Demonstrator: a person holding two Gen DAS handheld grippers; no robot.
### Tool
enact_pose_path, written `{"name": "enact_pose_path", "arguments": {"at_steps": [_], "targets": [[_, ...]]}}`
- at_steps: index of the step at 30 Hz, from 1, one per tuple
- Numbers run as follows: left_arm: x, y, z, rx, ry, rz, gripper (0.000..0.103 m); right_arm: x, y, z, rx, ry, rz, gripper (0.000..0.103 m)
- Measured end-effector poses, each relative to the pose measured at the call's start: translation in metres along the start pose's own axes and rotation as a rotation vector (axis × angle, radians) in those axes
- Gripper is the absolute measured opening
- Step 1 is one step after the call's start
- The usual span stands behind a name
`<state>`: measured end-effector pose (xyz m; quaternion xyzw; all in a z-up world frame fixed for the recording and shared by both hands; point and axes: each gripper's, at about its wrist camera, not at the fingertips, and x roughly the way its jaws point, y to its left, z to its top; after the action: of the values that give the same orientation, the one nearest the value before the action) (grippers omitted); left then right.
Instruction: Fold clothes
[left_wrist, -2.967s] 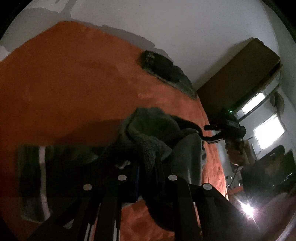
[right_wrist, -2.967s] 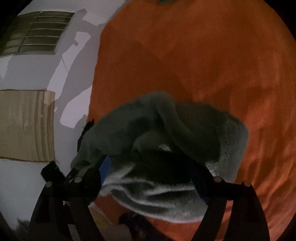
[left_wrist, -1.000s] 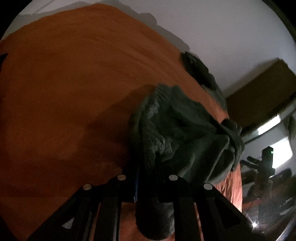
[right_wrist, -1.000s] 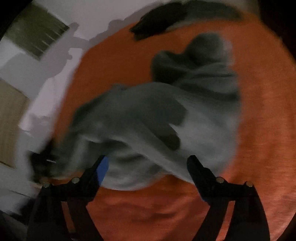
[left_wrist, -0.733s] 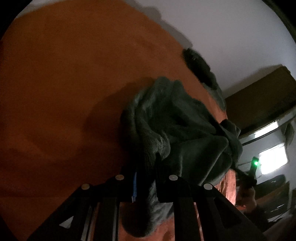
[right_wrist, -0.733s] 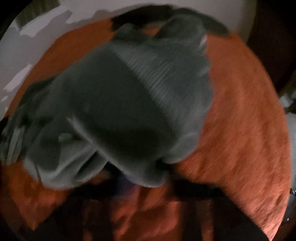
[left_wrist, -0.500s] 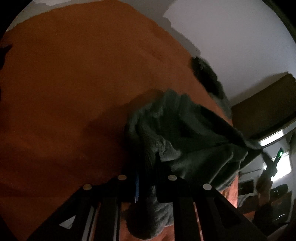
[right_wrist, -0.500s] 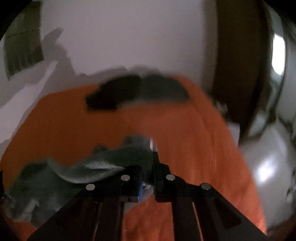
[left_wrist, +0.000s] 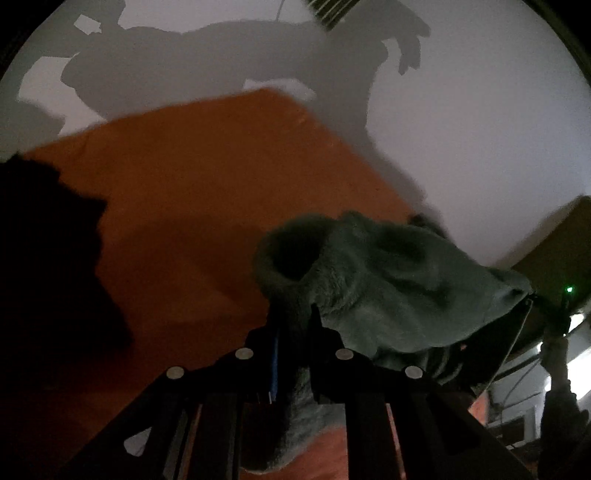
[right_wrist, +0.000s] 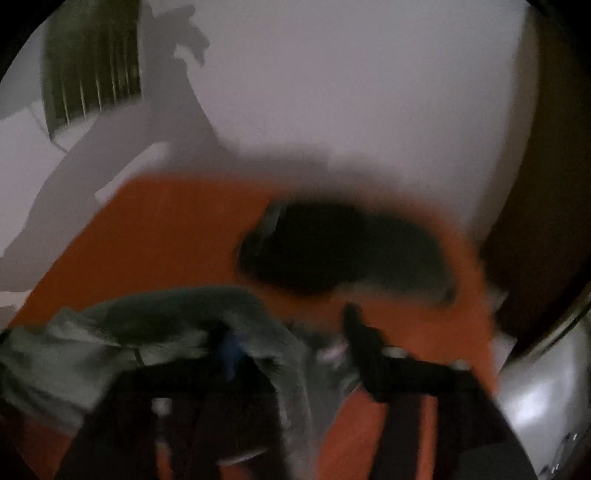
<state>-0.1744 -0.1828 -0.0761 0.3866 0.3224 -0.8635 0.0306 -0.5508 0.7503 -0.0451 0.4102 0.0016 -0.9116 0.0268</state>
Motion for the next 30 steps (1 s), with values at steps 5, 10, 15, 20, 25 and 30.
{"name": "enact_pose_path", "arguments": {"at_steps": [5, 10, 15, 20, 25, 30], "targets": [[0.017, 0.024, -0.015, -0.056, 0.044, 0.025, 0.014, 0.049, -0.015, -0.070, 0.041, 0.138, 0.000, 0.057], [0.022, 0.027, -0.015, -0.087, 0.060, 0.028, 0.014, 0.001, -0.017, -0.180, 0.012, 0.082, 0.074, 0.074], [0.032, 0.007, -0.029, -0.116, 0.060, 0.033, 0.014, 0.035, -0.014, -0.280, 0.122, 0.241, 0.041, 0.073], [0.045, 0.001, -0.034, -0.122, 0.077, 0.037, 0.014, 0.059, -0.088, -0.317, 0.419, 0.250, -0.069, 0.072], [0.047, 0.001, -0.037, -0.121, 0.076, 0.040, 0.014, 0.070, -0.127, -0.299, 0.527, 0.223, 0.001, 0.009], [0.048, 0.003, -0.036, -0.129, 0.080, 0.049, 0.014, -0.002, -0.141, -0.204, 0.345, -0.033, -0.192, 0.009]]}}
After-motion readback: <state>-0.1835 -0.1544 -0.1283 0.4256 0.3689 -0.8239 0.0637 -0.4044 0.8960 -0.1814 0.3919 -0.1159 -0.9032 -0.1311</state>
